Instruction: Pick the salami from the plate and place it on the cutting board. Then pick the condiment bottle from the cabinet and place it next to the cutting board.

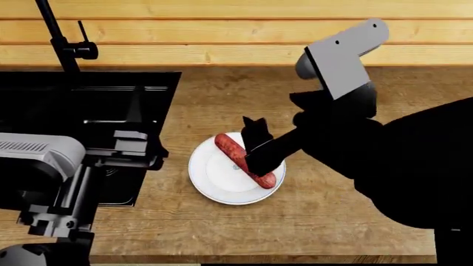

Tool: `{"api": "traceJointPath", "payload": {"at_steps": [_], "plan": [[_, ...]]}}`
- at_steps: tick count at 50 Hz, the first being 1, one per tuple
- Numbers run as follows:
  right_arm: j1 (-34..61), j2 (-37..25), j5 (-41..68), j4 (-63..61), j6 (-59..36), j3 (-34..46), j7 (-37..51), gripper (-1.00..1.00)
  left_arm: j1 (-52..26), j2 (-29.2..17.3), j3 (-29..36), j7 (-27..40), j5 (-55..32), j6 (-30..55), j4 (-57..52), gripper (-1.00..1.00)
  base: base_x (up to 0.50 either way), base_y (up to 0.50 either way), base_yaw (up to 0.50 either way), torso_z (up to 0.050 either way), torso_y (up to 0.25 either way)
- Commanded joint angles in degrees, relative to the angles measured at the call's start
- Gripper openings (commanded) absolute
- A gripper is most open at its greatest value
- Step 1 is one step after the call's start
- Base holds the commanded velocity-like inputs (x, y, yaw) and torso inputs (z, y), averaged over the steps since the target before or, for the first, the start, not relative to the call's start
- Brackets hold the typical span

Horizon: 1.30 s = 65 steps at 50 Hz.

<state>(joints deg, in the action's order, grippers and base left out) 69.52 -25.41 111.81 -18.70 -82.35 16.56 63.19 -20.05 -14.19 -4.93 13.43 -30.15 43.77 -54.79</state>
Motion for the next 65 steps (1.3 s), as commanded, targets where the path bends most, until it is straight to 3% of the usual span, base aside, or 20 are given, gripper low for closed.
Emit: {"api": "traceJointPath", "payload": {"at_steps": [1,29,43,65], "plan": [[7.4,-2.4,6.4,12.3,-4.7,7.1,1.5,1.00,-0.2,-0.7,-0.5,1.0,-1.2,0.0,-0.4,1.00,0.00,0.00,0.00,0.000,0.000],[3.5,0.4,-9.7,17.1,-4.8,14.1,-15.3,1.00,-0.3,-1.9,-0.6,2.3,-2.6,-0.9,-0.3,1.00,0.00,0.00,0.00,0.000,0.000],[3.5,0.2,-9.6,19.5,-3.5,18.3,-17.2,1.00,-0.4,-2.5,-0.4,3.1,-3.3,-1.1,-0.1,1.00,0.00,0.00,0.00,0.000,0.000],[1.3,0.0,-18.7,20.0,0.1,21.7,-28.0,1.00,-0.2,-3.3,0.5,3.8,-3.8,-1.9,0.1,1.00,0.00,0.00,0.00,0.000,0.000]]}}
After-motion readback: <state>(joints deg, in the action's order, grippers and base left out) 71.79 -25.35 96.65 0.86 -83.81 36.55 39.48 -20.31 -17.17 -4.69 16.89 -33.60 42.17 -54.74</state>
